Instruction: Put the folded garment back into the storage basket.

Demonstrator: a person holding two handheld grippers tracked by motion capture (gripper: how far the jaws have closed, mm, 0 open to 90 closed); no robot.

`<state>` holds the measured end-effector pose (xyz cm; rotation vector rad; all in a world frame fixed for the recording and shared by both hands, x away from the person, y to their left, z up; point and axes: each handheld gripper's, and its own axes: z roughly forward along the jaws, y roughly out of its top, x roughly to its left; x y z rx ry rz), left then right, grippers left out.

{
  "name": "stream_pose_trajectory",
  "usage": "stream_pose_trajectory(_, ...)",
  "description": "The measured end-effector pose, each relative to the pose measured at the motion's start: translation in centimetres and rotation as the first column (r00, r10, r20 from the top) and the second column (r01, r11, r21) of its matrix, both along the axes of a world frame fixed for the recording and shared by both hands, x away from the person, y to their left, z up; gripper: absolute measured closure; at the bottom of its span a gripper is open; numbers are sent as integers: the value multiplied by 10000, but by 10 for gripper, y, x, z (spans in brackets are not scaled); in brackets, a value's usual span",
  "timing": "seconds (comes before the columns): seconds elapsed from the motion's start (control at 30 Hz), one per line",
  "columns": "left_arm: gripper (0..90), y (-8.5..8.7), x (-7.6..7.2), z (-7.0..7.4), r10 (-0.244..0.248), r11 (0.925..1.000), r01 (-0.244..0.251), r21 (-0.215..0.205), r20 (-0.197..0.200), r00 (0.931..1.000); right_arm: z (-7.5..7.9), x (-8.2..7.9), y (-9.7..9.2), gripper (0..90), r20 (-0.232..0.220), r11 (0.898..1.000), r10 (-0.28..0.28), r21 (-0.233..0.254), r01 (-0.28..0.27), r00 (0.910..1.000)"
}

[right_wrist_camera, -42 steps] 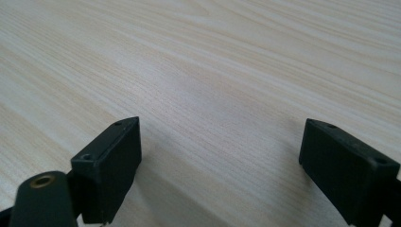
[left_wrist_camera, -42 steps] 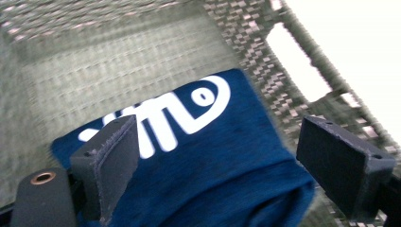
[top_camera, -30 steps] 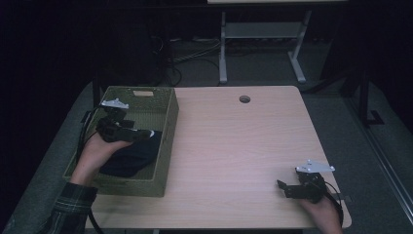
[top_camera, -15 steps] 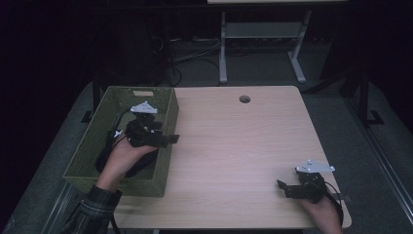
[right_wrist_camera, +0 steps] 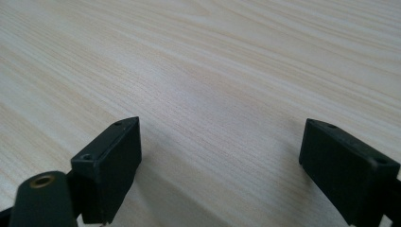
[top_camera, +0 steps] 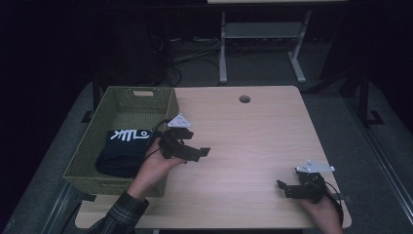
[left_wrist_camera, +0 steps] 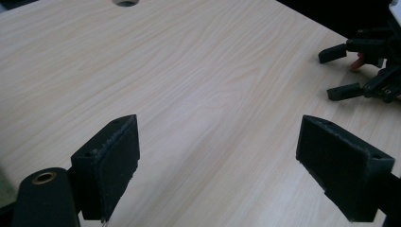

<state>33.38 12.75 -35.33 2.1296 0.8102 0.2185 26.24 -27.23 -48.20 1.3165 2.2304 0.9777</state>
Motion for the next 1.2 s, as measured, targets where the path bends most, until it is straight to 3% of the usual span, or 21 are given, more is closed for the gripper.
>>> stream_pose_trajectory(0.17, 139, -20, -6, -16, -188, 9997, 187, 138, 72, 9998, 0, 0, 0, 134, 3, 10000, -2, 0, 2, 10000)
stream_pose_trajectory(0.4, 138, -39, -12, -43, -402, 9968, 383, 696, 261, 9989, 0, 0, 0, 134, -21, 10000, 4, -10, -4, 10000)
stream_pose_trajectory(0.77, 134, -45, -13, -83, -424, 9914, 399, 1248, 178, 9989, 0, 0, 0, 134, -15, 10000, 2, -17, -2, 10000)
stream_pose_trajectory(0.9, 132, -46, -13, -96, -347, 9884, 295, 1491, 319, 9989, 0, 0, 0, 133, -14, 10000, 0, -16, 0, 10000)
stream_pose_trajectory(0.97, 132, -47, -13, -100, -325, 9862, 273, 1632, 287, 9991, 0, 0, 0, 134, -14, 10000, 2, -16, -2, 10000)
stream_pose_trajectory(1.07, 130, -49, -12, -108, -232, 9770, 175, 2124, 244, 9994, 0, 0, 0, 134, -13, 10000, 3, -18, -3, 10000)
stream_pose_trajectory(1.17, 130, -49, -12, -115, -231, 9751, 199, 2208, 117, 9997, 0, 0, 0, 134, -15, 10000, 0, -15, 0, 10000)
stream_pose_trajectory(1.2, 126, -49, -12, -117, -260, 9780, 233, 2071, 107, 9996, 0, 0, 0, 133, -14, 10000, 3, -17, -3, 10000)
